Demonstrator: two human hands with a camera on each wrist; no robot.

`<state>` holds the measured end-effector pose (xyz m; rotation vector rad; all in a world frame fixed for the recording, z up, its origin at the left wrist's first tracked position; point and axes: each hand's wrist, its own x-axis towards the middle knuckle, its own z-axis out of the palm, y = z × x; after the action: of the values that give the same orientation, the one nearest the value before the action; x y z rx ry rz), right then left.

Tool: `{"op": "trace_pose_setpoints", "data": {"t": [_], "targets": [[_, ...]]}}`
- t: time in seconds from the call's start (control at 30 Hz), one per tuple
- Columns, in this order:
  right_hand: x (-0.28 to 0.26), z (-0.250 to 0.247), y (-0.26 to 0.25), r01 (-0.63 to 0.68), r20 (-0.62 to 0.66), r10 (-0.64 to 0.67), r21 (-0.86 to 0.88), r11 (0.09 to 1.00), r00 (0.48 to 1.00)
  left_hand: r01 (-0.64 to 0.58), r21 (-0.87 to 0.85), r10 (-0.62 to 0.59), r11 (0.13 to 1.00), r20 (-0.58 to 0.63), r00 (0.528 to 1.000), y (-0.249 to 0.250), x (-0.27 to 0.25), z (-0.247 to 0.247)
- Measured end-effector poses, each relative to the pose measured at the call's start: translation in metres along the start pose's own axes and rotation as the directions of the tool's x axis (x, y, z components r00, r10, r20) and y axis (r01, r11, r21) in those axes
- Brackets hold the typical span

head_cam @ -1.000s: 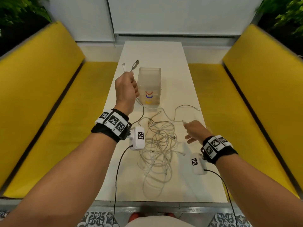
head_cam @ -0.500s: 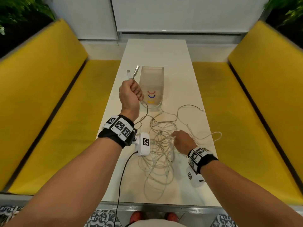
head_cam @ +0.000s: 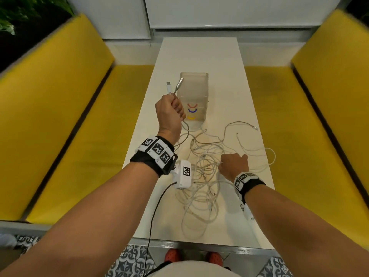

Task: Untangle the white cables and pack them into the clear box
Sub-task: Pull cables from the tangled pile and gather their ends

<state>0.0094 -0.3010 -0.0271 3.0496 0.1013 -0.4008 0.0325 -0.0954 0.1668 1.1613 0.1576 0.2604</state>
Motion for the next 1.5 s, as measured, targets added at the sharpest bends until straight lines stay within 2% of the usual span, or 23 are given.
{"op": "trace_pose_setpoints", "data": {"t": [0.13, 0.2, 0.23, 0.27, 0.33, 0.4, 0.47, 0.53, 0.63, 0.7, 0.9, 1.0, 1.07, 1.13, 1.2, 1.33, 1.43, 1.5], "targets": [[-0.003, -0.015, 0.0, 0.008, -0.145, 0.007, 0.103, 0.995, 0.989, 0.011, 0.049, -0.013, 0.999, 0.033, 0.999, -0.003, 0.001, -0.003], [-0.003, -0.031, 0.002, 0.036, -0.252, 0.041, 0.293, 0.955, 0.967, 0.006, 0.088, -0.01, 0.996, 0.047, 0.999, -0.003, 0.001, -0.006], [-0.003, -0.042, 0.004, 0.062, -0.277, 0.07, 0.44, 0.896, 0.958, -0.001, 0.11, -0.005, 0.994, 0.055, 0.998, -0.004, 0.001, -0.007], [-0.003, -0.055, 0.005, 0.094, -0.279, 0.097, 0.599, 0.795, 0.955, -0.011, 0.135, 0.002, 0.991, 0.064, 0.998, -0.004, 0.001, -0.007], [-0.008, -0.086, 0.004, 0.143, -0.242, 0.152, 0.865, 0.481, 0.958, -0.041, 0.202, 0.021, 0.979, 0.097, 0.995, -0.005, 0.0, -0.005], [-0.016, -0.119, -0.001, 0.169, -0.197, 0.154, 0.969, 0.179, 0.968, -0.063, 0.264, 0.026, 0.962, 0.144, 0.989, -0.009, 0.001, -0.001], [-0.026, -0.148, -0.006, 0.203, -0.199, 0.077, 0.978, -0.047, 0.977, -0.055, 0.314, -0.002, 0.948, 0.178, 0.984, -0.014, 0.003, 0.004], [-0.034, -0.171, -0.013, 0.23, -0.239, -0.02, 0.952, -0.201, 0.971, -0.051, 0.352, -0.025, 0.934, 0.208, 0.978, -0.021, 0.003, 0.008], [-0.041, -0.195, -0.026, 0.247, -0.282, -0.076, 0.92, -0.304, 0.956, -0.057, 0.387, -0.045, 0.92, 0.249, 0.967, -0.025, -0.003, 0.015], [-0.042, -0.205, -0.034, 0.27, -0.298, -0.048, 0.913, -0.307, 0.953, -0.059, 0.372, -0.052, 0.926, 0.282, 0.958, -0.023, -0.009, 0.021], [-0.038, -0.211, -0.044, 0.337, -0.323, 0.116, 0.931, -0.142, 0.939, -0.04, 0.368, -0.068, 0.929, 0.275, 0.959, -0.016, -0.017, 0.023], [-0.037, -0.206, -0.046, 0.338, -0.324, 0.253, 0.941, -0.015, 0.912, -0.005, 0.377, -0.098, 0.926, 0.253, 0.962, -0.016, -0.016, 0.023], [-0.043, -0.2, -0.048, 0.289, -0.273, 0.283, 0.957, -0.014, 0.92, 0.02, 0.332, -0.098, 0.943, 0.222, 0.97, -0.014, -0.014, 0.023], [-0.051, -0.191, -0.055, 0.212, -0.212, 0.15, 0.977, 0.014, 0.966, 0.025, 0.277, -0.08, 0.961, 0.19, 0.979, -0.012, -0.009, 0.023], [-0.058, -0.178, -0.063, 0.173, -0.173, -0.013, 0.984, 0.047, 0.985, 0.051, 0.219, -0.087, 0.974, 0.154, 0.984, -0.007, -0.006, 0.024], [-0.058, -0.142, -0.061, 0.2, -0.173, -0.193, 0.971, 0.131, 0.966, 0.078, 0.105, -0.086, 0.991, 0.079, 0.993, 0.007, 0.004, 0.023], [-0.065, -0.115, -0.053, 0.164, -0.092, -0.381, 0.974, 0.16, 0.92, 0.044, 0.039, -0.044, 0.998, 0.011, 0.999, 0.023, 0.016, 0.017], [-0.072, -0.103, -0.049, 0.174, -0.056, -0.427, 0.954, 0.243, 0.903, 0.023, 0.016, -0.022, 1.0, -0.024, 0.999, 0.034, 0.022, 0.011]]}}
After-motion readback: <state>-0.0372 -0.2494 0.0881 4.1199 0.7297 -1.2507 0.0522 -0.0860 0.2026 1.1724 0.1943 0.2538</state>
